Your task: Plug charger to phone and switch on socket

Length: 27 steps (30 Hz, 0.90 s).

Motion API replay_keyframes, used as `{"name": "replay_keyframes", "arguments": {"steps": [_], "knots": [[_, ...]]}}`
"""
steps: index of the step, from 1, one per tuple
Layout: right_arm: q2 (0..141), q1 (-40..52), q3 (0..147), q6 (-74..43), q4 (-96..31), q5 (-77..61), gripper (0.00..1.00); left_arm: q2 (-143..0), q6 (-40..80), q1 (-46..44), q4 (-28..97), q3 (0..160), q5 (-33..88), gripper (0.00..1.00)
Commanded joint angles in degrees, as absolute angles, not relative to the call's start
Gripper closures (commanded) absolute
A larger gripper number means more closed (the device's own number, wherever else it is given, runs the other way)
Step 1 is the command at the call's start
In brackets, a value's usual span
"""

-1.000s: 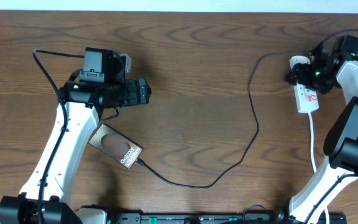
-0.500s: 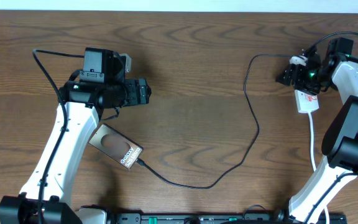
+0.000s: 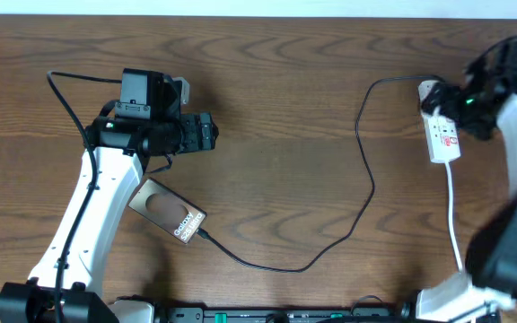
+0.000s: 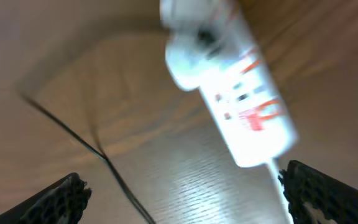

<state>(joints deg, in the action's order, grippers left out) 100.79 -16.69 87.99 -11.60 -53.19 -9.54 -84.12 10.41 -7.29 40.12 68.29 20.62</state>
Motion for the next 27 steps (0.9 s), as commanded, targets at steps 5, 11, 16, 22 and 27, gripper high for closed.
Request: {"name": "replay_keyframes", "arguments": {"steps": [5,11,16,22,27], "knots": [[84.2,-16.5,88.3,-19.5,-53.5,-3.1,0.01,-84.0,9.5,-7.4,40.2,69.5,19.9,0.11],[79.2,-16.5,88.3,-19.5,-53.6,-3.1,0.01,-84.0,9.5,-7.4,40.3,69.5,19.9,0.11],[78.8,-16.5,88.3,-19.5,-53.6,-3.1,0.01,-84.0,9.5,-7.4,40.2,69.5,19.9,0.11],[78.8,-16.5,88.3,-19.5,-53.6,-3.1,0.01,-84.0,9.5,-7.4,40.2,69.5,19.9,0.11],[78.8,-16.5,88.3,-19.5,-53.6,-3.1,0.01,-83.0,9.4,-7.2,41.5,69.5,19.8,0.15]]}}
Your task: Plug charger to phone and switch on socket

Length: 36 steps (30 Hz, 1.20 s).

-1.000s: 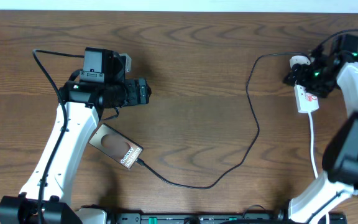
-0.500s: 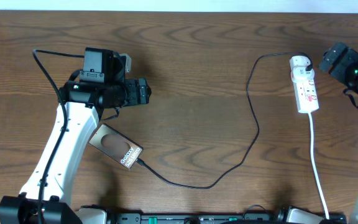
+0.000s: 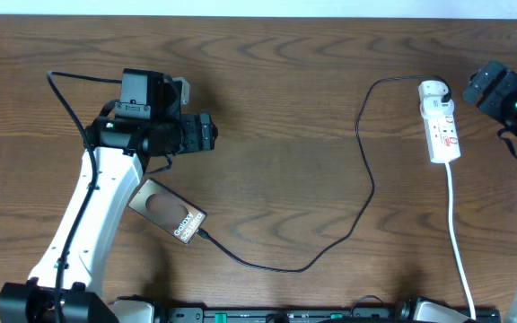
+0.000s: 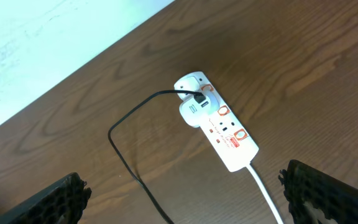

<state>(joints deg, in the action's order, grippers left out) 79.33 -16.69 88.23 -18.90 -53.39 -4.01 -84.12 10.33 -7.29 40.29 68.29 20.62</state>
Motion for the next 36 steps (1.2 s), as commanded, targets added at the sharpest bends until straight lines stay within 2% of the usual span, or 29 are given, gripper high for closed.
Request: {"name": "replay_keyframes", "arguments": {"steps": [1,3,4,8,10,14,16,18,21,25,33,36], "knots": [[78.8,-16.5,88.3,-19.5,-53.6,-3.1,0.01,-82.5,9.4,-7.0,42.0,69.4,19.7,0.18],[78.8,-16.5,88.3,-19.5,-53.6,-3.1,0.01,-80.5,9.4,-6.8,43.8,69.3,17.5,0.20],[78.8,-16.5,88.3,-19.5,-53.6,-3.1,0.01,-79.4,9.4,-6.8,44.6,68.9,16.6,0.02],[78.8,-16.5,88.3,-19.5,-53.6,-3.1,0.01,-71.3,9.4,-7.7,44.8,64.2,12.4,0.02],[78.8,-16.5,88.3,-19.5,-53.6,-3.1,0.01,-65.9,9.5,-9.1,40.8,58.9,7.9,0.02],[78.8,-16.5,88.3,-19.5,-53.6,-3.1,0.01,-53.0,8.4,-13.2,20.9,43.1,-0.5,0.02],[78.8,-16.5,88.3,-19.5,-53.6,-3.1,0.01,-43.5,1.3,-15.0,2.8,30.3,-1.1,0.02],[78.8,-16.5,88.3,-19.5,-53.6,-3.1,0.01,-36.4,-4.0,-15.2,-9.8,21.2,-0.2,0.02],[78.8,-16.5,88.3,-19.5,-53.6,-3.1,0.01,-26.5,-12.5,-15.2,-20.5,10.9,2.7,0.02],[78.8,-16.5,88.3,-19.5,-53.6,-3.1,0.01,-15.6,-15.6,-14.2,-19.8,3.8,4.9,0.02],[78.8,-16.5,88.3,-19.5,-53.6,-3.1,0.01,-2.8,-15.5,-5.2,1.3,0.2,14.6,0.02],[78.8,-16.5,88.3,-19.5,-53.6,-3.1,0.01,-0.8,-11.6,-2.5,3.1,0.2,13.1,0.02]]}}
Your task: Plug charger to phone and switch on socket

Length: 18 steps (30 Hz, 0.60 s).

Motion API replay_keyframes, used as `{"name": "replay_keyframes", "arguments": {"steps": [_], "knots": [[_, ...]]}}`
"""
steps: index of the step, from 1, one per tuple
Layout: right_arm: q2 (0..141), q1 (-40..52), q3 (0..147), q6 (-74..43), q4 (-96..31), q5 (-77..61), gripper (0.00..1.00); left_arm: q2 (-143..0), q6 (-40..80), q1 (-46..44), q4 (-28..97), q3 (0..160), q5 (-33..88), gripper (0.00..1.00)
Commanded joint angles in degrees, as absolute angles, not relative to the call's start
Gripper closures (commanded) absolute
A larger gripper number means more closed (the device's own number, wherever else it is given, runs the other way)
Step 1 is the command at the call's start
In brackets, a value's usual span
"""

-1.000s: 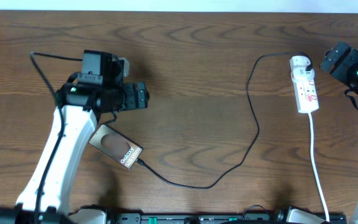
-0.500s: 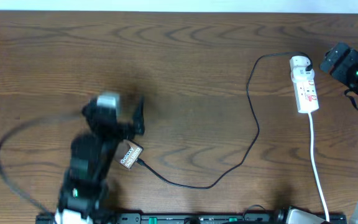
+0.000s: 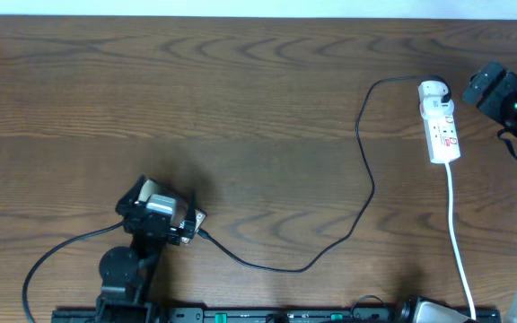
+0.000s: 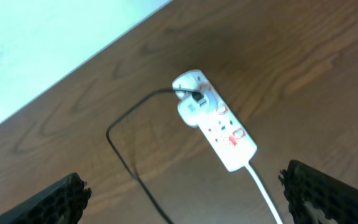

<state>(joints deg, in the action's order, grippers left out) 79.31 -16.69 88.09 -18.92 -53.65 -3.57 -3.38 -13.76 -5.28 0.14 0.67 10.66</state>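
The white power strip lies at the right back of the table, with a white charger plugged into its far end. A black cable runs from the charger to the phone. My folded left arm covers most of the phone, and the left gripper sits over it with its jaws hidden. My right gripper hangs just right of the strip. In the right wrist view it is open and high above the strip, holding nothing.
The strip's white lead runs to the front edge at the right. The left arm's black cable loops along the front left. A pale wall or floor borders the table's far edge.
My left arm was raised over the left back of the table and now sits folded low at the front edge, over the phone. The right gripper has barely shifted and is still open.
At first my right gripper was close over the charger end of the strip, with the left arm raised behind the plugged-in phone. Then the right gripper stood back to the right of the strip, open. Now the left arm is folded down at the front.
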Motion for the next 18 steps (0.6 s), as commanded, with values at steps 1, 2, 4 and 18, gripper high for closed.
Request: {"name": "replay_keyframes", "arguments": {"steps": [1,2,4,18], "knots": [[78.8,-16.5,88.3,-19.5,-53.6,-3.1,0.01,-0.5,-10.7,-1.8,3.0,0.2,13.0,0.02],[78.8,-16.5,88.3,-19.5,-53.6,-3.1,0.01,-0.4,-9.0,-1.0,3.2,0.2,12.8,0.02],[78.8,-16.5,88.3,-19.5,-53.6,-3.1,0.01,-0.4,-3.2,0.1,3.3,0.2,11.0,0.02],[78.8,-16.5,88.3,-19.5,-53.6,-3.1,0.01,-0.1,3.7,0.8,3.8,0.2,6.3,0.02]]}}
